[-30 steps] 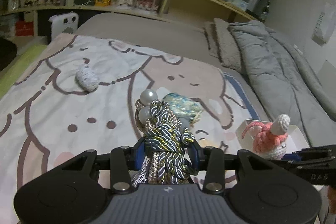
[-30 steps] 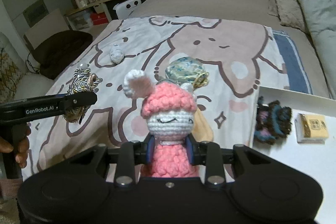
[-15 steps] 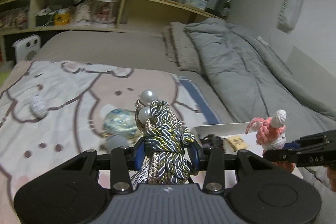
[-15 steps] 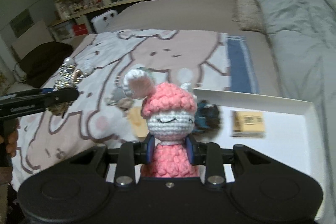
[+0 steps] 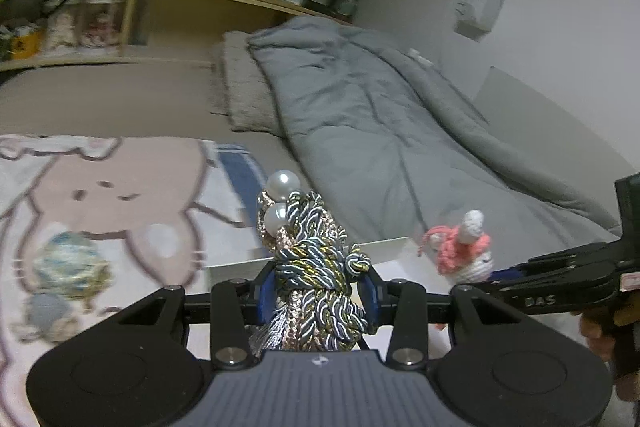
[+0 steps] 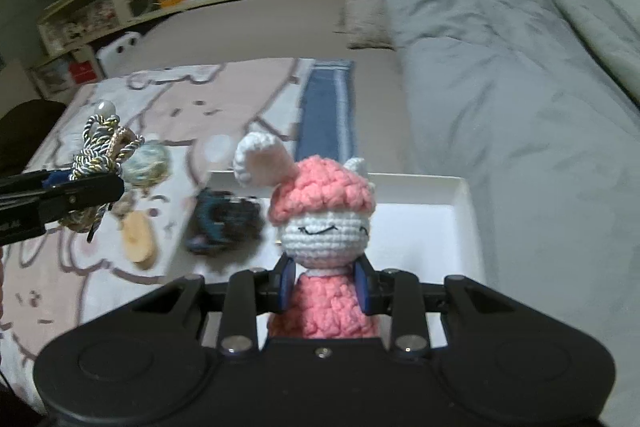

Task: Organize objects
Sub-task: 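Carry keychain and pink doll into the white box and open both tools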

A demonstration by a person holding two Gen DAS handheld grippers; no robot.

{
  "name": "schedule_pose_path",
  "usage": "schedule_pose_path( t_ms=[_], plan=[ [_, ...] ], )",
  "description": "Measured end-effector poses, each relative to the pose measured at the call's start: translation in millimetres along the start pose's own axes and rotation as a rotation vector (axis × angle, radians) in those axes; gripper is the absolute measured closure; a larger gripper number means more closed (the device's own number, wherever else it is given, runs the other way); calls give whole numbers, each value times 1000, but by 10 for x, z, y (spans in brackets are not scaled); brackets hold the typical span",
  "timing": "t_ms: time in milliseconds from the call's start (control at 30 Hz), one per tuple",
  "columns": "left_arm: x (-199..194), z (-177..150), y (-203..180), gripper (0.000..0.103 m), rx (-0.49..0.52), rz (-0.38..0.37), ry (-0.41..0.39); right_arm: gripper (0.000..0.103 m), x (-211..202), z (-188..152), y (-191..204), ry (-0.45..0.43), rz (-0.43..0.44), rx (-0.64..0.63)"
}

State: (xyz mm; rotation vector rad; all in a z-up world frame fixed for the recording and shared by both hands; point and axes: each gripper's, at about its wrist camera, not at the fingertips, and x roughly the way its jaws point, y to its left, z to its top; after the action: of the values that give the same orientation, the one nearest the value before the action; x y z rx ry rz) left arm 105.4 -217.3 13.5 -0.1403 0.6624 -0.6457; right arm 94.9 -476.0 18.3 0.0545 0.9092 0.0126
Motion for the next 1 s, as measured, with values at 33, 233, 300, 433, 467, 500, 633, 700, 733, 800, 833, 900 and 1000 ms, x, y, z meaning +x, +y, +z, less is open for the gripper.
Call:
schedule_pose_path(
  t_ms=[33, 233, 300, 433, 467, 500, 633, 700, 733, 800, 833, 900, 1000],
  plan=[
    [99, -8, -64, 60, -6, -18, 4, 71, 24, -7, -78, 5, -13, 8],
    [645, -133, -358, 60, -44, -88, 51, 71, 177, -51, -472, 37, -35, 73],
    [824, -196, -425, 60, -60, -110, 63, 71, 254, -75, -579, 52, -32, 87],
    [1178, -293, -535, 60, -90, -141, 96, 71, 401, -107, -696, 79, -13, 98],
    [1263, -322, -557, 60, -97, -149, 104, 71, 447, -105, -720, 85, -3, 97],
    [1337, -349, -575, 60, -106, -160, 108, 71, 494, -98, -742, 96, -4, 97],
    [1643, -430, -592, 60, -167, -196, 124, 71, 612, -41, -813, 115, -29, 97],
    [1759, -450, -575, 60, -203, -201, 131, 71, 671, -25, -851, 123, -33, 104],
    [1824, -469, -560, 60, -225, -200, 135, 71, 688, -29, -871, 126, -33, 108],
    [1923, -496, -534, 60, -256, -191, 139, 71, 751, -17, -897, 132, -28, 122],
    [1966, -511, -524, 60, -264, -175, 139, 71, 779, -11, -899, 134, -28, 127],
    [2056, -528, -521, 60, -255, -135, 148, 71, 840, -3, -890, 138, -32, 129],
    [2143, -549, -488, 60, -249, -86, 167, 71, 954, 23, -842, 147, -37, 122]
  ],
)
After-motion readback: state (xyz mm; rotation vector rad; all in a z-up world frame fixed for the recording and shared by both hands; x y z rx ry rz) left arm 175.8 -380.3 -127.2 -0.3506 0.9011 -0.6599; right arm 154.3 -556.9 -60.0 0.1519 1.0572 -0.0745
